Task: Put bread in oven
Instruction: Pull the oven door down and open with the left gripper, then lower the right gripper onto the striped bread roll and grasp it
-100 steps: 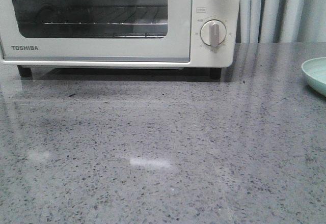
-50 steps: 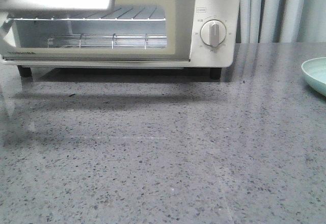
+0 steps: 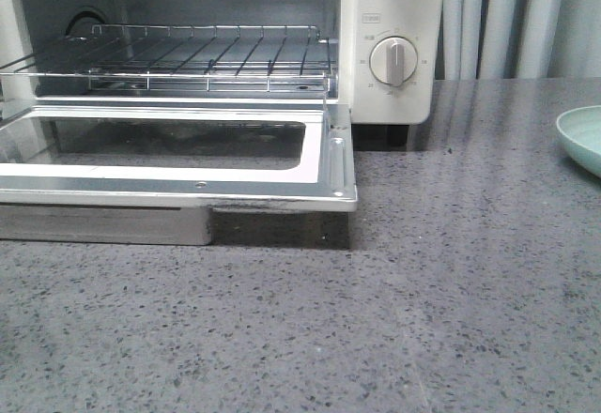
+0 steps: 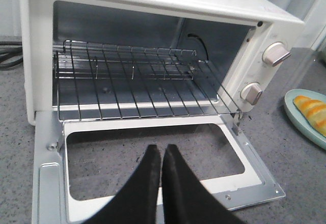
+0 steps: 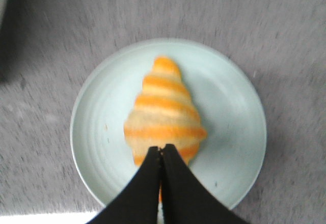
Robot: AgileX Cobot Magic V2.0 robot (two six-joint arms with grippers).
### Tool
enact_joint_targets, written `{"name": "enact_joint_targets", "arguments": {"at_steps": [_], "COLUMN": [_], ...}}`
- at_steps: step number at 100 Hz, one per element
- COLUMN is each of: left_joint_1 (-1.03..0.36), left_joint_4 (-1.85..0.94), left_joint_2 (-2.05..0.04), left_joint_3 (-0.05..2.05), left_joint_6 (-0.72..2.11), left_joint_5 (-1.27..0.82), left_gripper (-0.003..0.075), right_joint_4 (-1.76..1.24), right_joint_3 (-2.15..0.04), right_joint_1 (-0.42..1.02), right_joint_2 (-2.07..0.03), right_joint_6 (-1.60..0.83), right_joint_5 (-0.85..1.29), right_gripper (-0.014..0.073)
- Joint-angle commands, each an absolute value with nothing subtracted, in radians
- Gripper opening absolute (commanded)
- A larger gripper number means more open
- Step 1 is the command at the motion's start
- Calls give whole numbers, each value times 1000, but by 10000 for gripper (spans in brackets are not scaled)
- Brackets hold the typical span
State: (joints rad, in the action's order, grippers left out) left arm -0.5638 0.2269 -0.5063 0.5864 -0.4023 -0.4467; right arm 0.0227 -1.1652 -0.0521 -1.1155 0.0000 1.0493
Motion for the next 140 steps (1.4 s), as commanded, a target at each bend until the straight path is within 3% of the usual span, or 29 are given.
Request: {"name": "enact_joint_targets", "arguments": {"at_steps": [1, 10, 18, 70, 77, 89, 112, 140], "left_joint_1": [-570, -570, -570, -570, -570, -570, -570, -570], "left_joint_4": [237, 237, 250, 257, 257, 257, 257, 287], "left_joint_2": [-509, -509, -509, -509, -509, -509, -461, -337], "left_joint_3": [612, 612, 612, 612, 612, 612, 614, 614], "left_joint_6": [-405, -405, -405, -405, -405, -405, -405, -405], "left_joint_5": [-401, -409, -409, -409, -409, -432, -448, -404], "left_gripper": [-21, -21, -21, -21, -21, -21, -22, -22], "right_joint_4": [40, 41, 41, 58, 60, 60, 28, 8], "right_joint_3": [-1209, -1209, -1209, -1209, -1209, -1209, -1209, -1209], "right_joint_1": [-58, -58, -58, -58, -58, -55, -37, 163], "right_joint_2": [-1158, -1201, -1229, -1469, -1490, -1491, -1402, -1172], "right_joint_6": [-19, -19, -17, -17, -19, -19, -19, -19], "right_joint_5": [1091, 1107, 1090, 1054, 1080, 1090, 1140, 1306], "right_gripper": [73, 251, 351, 358, 283, -81, -67, -67]}}
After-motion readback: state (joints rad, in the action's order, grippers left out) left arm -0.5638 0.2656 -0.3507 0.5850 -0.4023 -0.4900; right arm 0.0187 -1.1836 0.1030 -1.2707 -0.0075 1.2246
